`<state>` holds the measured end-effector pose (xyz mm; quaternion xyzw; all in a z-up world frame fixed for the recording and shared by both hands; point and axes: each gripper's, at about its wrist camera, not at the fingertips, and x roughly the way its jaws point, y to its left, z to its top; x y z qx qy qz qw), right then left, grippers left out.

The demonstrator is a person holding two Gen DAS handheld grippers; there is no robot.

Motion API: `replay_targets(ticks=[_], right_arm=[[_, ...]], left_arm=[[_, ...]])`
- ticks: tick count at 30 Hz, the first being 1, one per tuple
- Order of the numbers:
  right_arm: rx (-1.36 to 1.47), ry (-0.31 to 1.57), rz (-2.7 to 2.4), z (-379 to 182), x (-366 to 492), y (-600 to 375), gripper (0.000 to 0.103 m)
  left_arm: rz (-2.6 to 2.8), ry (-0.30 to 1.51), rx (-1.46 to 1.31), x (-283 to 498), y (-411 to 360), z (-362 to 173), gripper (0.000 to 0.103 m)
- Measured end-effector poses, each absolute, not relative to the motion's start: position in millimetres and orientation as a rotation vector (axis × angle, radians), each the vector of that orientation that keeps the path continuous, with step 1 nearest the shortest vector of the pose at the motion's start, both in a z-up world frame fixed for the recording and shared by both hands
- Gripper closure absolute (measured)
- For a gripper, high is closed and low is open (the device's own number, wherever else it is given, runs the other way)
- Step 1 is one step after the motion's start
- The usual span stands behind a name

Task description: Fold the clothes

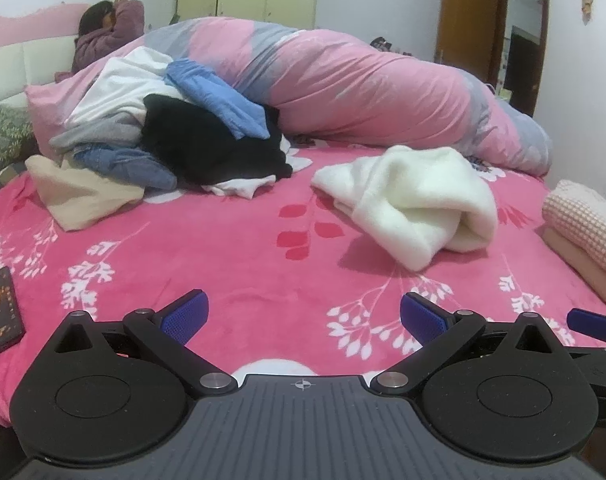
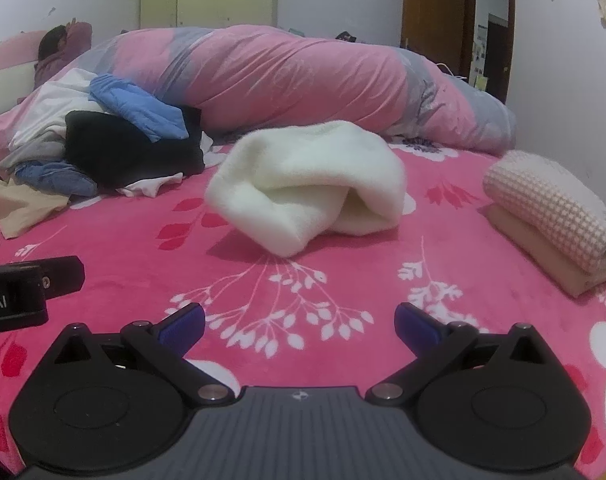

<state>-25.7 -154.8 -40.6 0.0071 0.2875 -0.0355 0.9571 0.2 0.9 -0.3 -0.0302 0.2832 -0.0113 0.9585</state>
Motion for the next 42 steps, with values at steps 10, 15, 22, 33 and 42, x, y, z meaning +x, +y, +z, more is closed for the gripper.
replay_targets(ticks=[10, 15, 22, 33, 42], right_arm=[[0.013, 0.581, -0.087, -37.2, -31.1, -148.4, 0.0], [0.042, 0.583, -0.102, -39.8, -32.0, -151.4, 0.0], [0.075, 0.584, -0.124, -42.8, -32.6, -155.8, 0.0], [0.078, 0.588, -0.139, -41.9, -33.9, -157.3, 0.0], [0.067, 0.586, -0.132, -39.7, -35.9, -152.5, 0.0]], left_arm=[[-0.038, 0.613, -0.116, 1.9, 19.7, -9.3, 0.001], [-0.025, 0.607, -0.15, -1.2, 28.7, -18.2, 0.001], [-0.069, 0.68, -0.157, 0.9, 28.4, -23.6, 0.0], [-0.017, 0.609, -0.114, -8.4, 20.2, -20.0, 0.0], [-0.012, 0.608, -0.102, -10.3, 20.6, -21.1, 0.0]])
